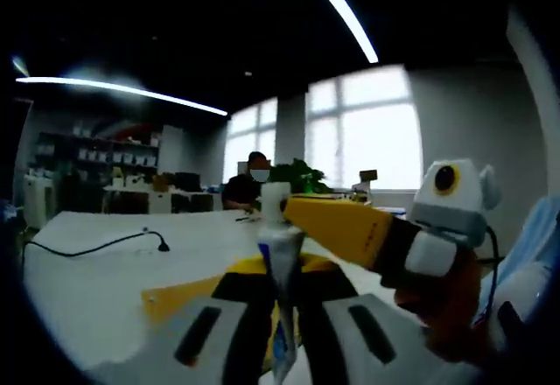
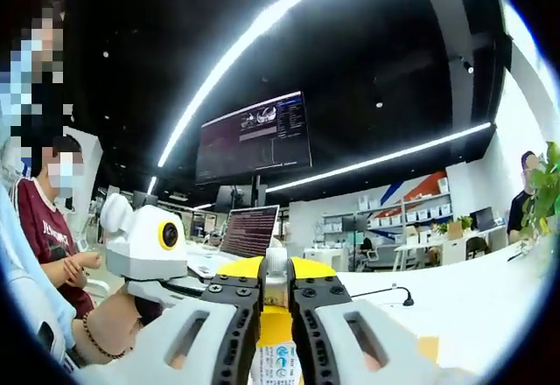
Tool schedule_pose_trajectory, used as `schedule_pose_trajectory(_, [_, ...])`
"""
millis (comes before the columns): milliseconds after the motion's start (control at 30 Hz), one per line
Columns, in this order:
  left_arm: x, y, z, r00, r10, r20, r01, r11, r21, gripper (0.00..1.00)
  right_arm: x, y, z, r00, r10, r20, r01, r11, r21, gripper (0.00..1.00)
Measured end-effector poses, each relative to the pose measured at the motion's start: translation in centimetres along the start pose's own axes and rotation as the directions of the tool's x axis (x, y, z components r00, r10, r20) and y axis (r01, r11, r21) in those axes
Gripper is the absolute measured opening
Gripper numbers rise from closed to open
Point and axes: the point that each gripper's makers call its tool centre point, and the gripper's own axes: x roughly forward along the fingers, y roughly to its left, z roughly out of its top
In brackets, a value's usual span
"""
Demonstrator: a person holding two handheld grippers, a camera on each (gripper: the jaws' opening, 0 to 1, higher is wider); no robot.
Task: Pick up the toothpaste unscrew the cap squeeze it onto the small board screw the cap back on and return it to the table
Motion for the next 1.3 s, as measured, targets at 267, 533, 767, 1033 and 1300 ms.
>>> schedule_pose_trajectory(267, [-1.1,-1.7,0.9,0.991,-0.129,0.021,0.130,0.990,-0.058,0.07,-1.4,0.4,2.0,0.997,0.046,0.055,-0.044,0.999,-0.027,0.26])
schedule_pose_trajectory(533, [-2.1,-1.1,0.8,0.986,-0.166,-0.019,0.164,0.984,-0.062,0.07,-2.7,-0.2,4.6,0.988,0.143,0.062,-0.139,0.988,-0.063,0.22])
schedule_pose_trajectory(767, [-2.6,-3.7,0.1,0.917,-0.398,-0.037,0.396,0.916,-0.061,0.08,-2.3,0.2,3.8,0.935,0.353,-0.011,-0.353,0.935,0.031,0.21])
schedule_pose_trajectory(1033, [-2.4,-5.3,-1.3,0.844,-0.535,-0.041,0.528,0.842,-0.113,0.08,-2.9,1.8,1.4,0.723,0.689,-0.045,-0.633,0.687,0.356,0.18])
schedule_pose_trajectory(1300, [-2.2,-6.0,-2.2,0.820,-0.570,-0.055,0.559,0.817,-0.139,0.08,-3.1,2.6,-0.2,0.627,0.778,-0.036,-0.682,0.570,0.457,0.18])
